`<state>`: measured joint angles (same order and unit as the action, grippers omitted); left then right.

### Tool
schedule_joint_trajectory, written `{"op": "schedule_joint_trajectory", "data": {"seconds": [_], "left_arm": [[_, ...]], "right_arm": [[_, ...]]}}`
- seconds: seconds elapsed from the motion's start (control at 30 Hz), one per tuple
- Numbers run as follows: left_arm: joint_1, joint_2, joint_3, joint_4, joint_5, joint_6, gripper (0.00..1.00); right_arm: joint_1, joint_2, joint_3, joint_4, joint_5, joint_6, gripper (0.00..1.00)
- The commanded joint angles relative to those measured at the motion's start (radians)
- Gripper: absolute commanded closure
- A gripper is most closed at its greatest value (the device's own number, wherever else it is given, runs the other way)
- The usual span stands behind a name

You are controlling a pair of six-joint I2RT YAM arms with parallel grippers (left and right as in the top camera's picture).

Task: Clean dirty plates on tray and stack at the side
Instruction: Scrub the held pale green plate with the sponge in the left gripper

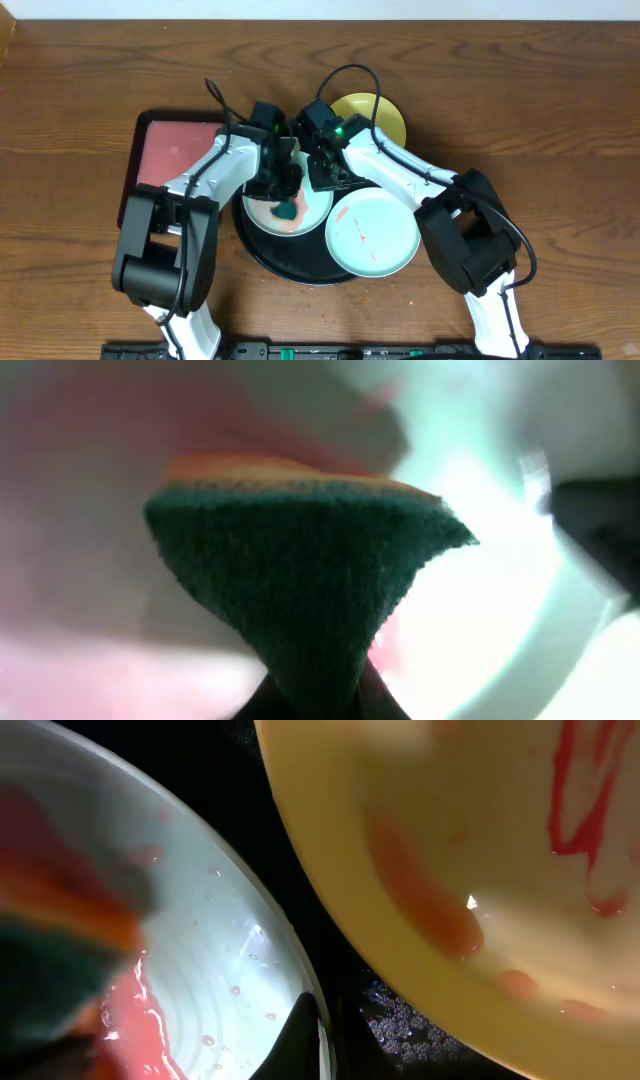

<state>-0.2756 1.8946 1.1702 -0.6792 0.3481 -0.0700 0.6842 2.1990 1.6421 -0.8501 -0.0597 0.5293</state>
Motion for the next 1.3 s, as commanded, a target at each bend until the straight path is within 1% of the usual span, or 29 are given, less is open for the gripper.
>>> {"op": "schedule_joint_trajectory", "data": {"seconds": [0.0, 0.07, 0.13, 0.23, 0.27, 0.33, 0.4, 0.47, 0.5, 0.6, 0.63, 0.7, 0.77, 0.8, 0.83, 0.97, 1.03, 1.07, 1.1, 1.17, 1.27], "left_arm": [[-0.013, 0.020, -0.012, 0.057, 0.070, 0.015, 0.92], [-0.013, 0.020, -0.012, 0.095, -0.049, -0.061, 0.93], [-0.013, 0.020, -0.012, 0.113, -0.223, -0.166, 0.93], [-0.013, 0.020, -0.012, 0.061, -0.550, -0.416, 0.93], [-0.013, 0.020, -0.012, 0.035, -0.621, -0.469, 0.93], [-0.013, 0.020, -0.012, -0.004, -0.687, -0.509, 0.92], [-0.013, 0.020, -0.012, -0.032, -0.689, -0.508, 0.93], [-0.014, 0.020, -0.012, -0.063, -0.652, -0.504, 0.93], [-0.015, 0.020, -0.012, -0.073, -0.610, -0.473, 0.92], [-0.016, 0.020, -0.012, -0.079, -0.377, -0.291, 0.92], [-0.016, 0.020, -0.012, -0.080, -0.253, -0.212, 0.92], [-0.016, 0.020, -0.012, -0.080, -0.040, -0.095, 0.92], [-0.016, 0.020, -0.012, -0.078, 0.117, -0.020, 0.92], [-0.016, 0.020, -0.012, -0.075, 0.167, 0.001, 0.93], [-0.016, 0.020, -0.012, -0.067, 0.187, 0.007, 0.92], [-0.016, 0.020, -0.012, -0.006, 0.153, 0.006, 0.93], [-0.016, 0.020, -0.012, 0.037, 0.107, 0.002, 0.93], [-0.016, 0.020, -0.012, 0.060, 0.064, -0.023, 0.92], [-0.016, 0.020, -0.012, 0.082, 0.003, -0.063, 0.93], [-0.016, 0.020, -0.012, 0.113, -0.164, -0.170, 0.93], [-0.016, 0.020, -0.012, 0.101, -0.448, -0.353, 0.92]], "right_arm": [[0.015, 0.029, -0.009, -0.014, 0.018, -0.006, 0.98], [0.015, 0.029, -0.009, -0.014, 0.018, -0.006, 0.98], [0.015, 0.029, -0.009, -0.014, 0.018, -0.007, 0.98], [0.015, 0.029, -0.009, -0.016, 0.018, -0.011, 0.98], [0.015, 0.029, -0.009, -0.016, 0.018, -0.011, 0.98], [0.015, 0.029, -0.009, -0.017, 0.018, -0.011, 0.98], [0.015, 0.029, -0.009, -0.015, 0.018, -0.011, 0.98], [0.015, 0.029, -0.009, -0.012, 0.018, -0.011, 0.97], [0.015, 0.029, -0.009, -0.011, 0.018, -0.011, 0.97], [0.015, 0.029, -0.009, -0.010, 0.018, -0.011, 0.97], [0.015, 0.029, -0.009, -0.010, 0.018, -0.011, 0.97], [0.015, 0.029, -0.009, -0.010, 0.018, -0.011, 0.97], [0.015, 0.029, -0.009, -0.009, 0.018, -0.011, 0.97], [0.015, 0.029, -0.009, -0.008, 0.018, -0.011, 0.97], [0.015, 0.029, -0.009, -0.006, 0.018, -0.011, 0.97], [0.013, 0.029, -0.009, -0.006, 0.018, -0.011, 0.97], [0.012, 0.029, -0.009, -0.008, 0.018, -0.011, 0.97], [0.012, 0.029, -0.009, -0.010, 0.018, -0.011, 0.97], [0.012, 0.029, -0.009, -0.011, 0.018, -0.011, 0.97], [0.012, 0.029, -0.009, -0.014, 0.018, -0.011, 0.97], [0.011, 0.029, -0.009, -0.013, 0.018, -0.011, 0.97]]}}
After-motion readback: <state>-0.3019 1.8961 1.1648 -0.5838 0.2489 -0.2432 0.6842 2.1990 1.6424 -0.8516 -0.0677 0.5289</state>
